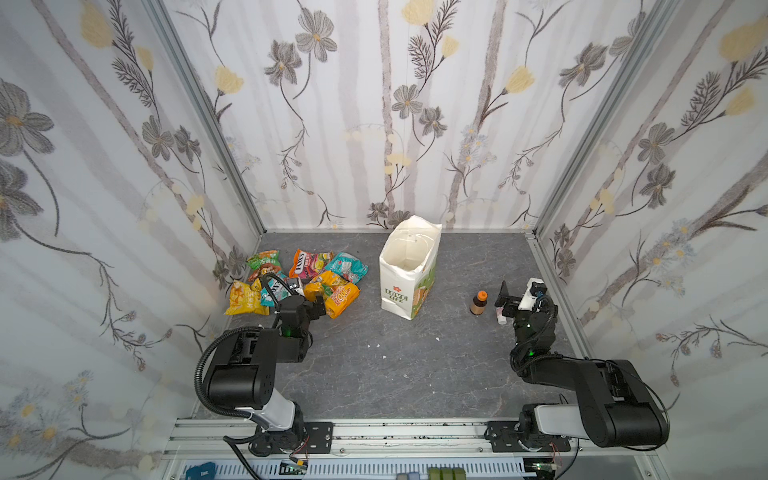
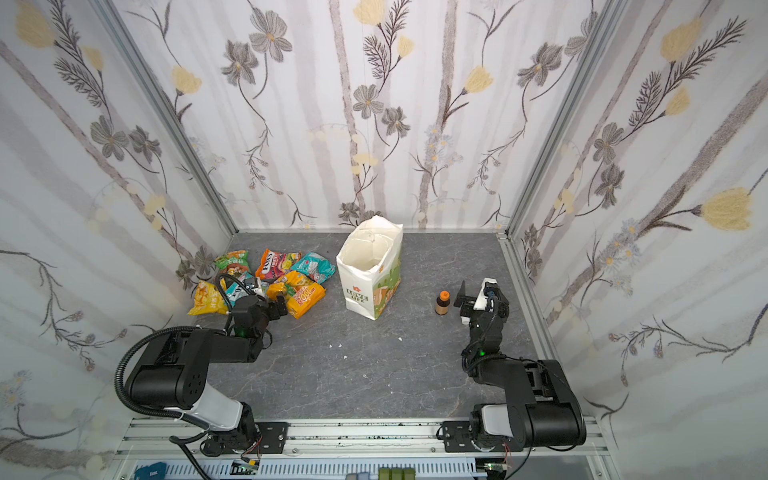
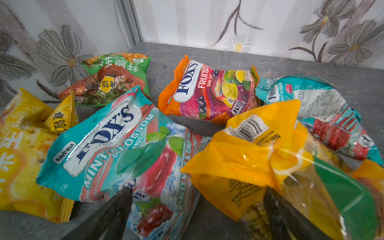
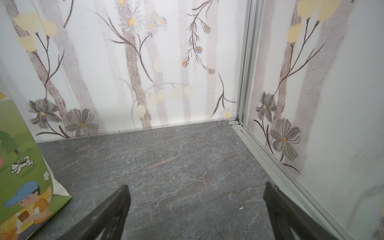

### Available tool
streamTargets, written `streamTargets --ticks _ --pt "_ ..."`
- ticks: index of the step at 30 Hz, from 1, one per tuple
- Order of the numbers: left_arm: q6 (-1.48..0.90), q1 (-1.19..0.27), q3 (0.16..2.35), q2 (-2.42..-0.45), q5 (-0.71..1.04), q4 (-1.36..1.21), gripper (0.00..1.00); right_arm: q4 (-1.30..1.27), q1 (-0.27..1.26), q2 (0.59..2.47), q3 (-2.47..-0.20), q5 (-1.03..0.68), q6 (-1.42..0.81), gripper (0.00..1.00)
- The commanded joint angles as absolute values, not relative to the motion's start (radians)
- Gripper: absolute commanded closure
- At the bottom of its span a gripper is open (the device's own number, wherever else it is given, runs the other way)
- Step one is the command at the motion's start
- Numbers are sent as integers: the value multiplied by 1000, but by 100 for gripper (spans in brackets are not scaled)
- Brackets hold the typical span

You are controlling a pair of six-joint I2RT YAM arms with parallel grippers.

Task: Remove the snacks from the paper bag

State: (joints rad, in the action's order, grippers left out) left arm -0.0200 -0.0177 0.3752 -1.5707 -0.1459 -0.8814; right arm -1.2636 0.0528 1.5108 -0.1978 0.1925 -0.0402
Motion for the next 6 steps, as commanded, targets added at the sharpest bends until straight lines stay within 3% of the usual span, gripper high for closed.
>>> streamTargets --ticks 1,6 --pt "-29 -16 379 -1572 -138 -934 0 -1291 49 1522 -218 175 -24 0" --pt "-29 -17 379 -1572 -139 -932 0 -1349 51 1502 -173 152 -14 0"
